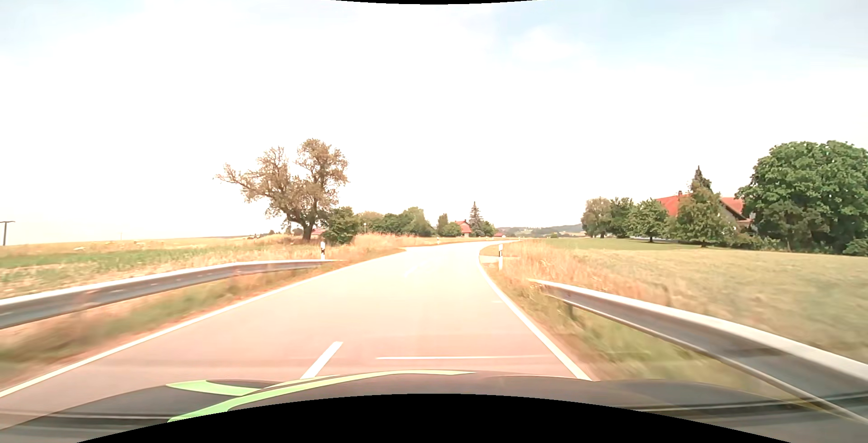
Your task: Follow the waypoints while adhering to traffic rules and regulations
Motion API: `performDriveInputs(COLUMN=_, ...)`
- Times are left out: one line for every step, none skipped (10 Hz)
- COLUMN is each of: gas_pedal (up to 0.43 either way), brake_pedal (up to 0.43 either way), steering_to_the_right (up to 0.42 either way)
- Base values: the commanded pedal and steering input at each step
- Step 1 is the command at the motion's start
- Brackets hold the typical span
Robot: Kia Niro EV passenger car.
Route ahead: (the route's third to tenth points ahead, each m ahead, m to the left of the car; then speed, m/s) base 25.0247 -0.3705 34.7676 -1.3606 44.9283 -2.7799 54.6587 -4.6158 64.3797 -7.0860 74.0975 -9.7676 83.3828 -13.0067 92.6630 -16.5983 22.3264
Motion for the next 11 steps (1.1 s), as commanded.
performDriveInputs(gas_pedal=0.268, brake_pedal=0.0, steering_to_the_right=0.027)
performDriveInputs(gas_pedal=0.268, brake_pedal=0.0, steering_to_the_right=0.026)
performDriveInputs(gas_pedal=0.268, brake_pedal=0.0, steering_to_the_right=0.026)
performDriveInputs(gas_pedal=0.268, brake_pedal=0.0, steering_to_the_right=0.026)
performDriveInputs(gas_pedal=0.268, brake_pedal=0.0, steering_to_the_right=0.026)
performDriveInputs(gas_pedal=0.268, brake_pedal=0.0, steering_to_the_right=0.025)
performDriveInputs(gas_pedal=0.26, brake_pedal=0.0, steering_to_the_right=0.025)
performDriveInputs(gas_pedal=0.26, brake_pedal=0.0, steering_to_the_right=0.024)
performDriveInputs(gas_pedal=0.26, brake_pedal=0.0, steering_to_the_right=0.025)
performDriveInputs(gas_pedal=0.248, brake_pedal=0.0, steering_to_the_right=0.025)
performDriveInputs(gas_pedal=0.248, brake_pedal=0.0, steering_to_the_right=0.025)
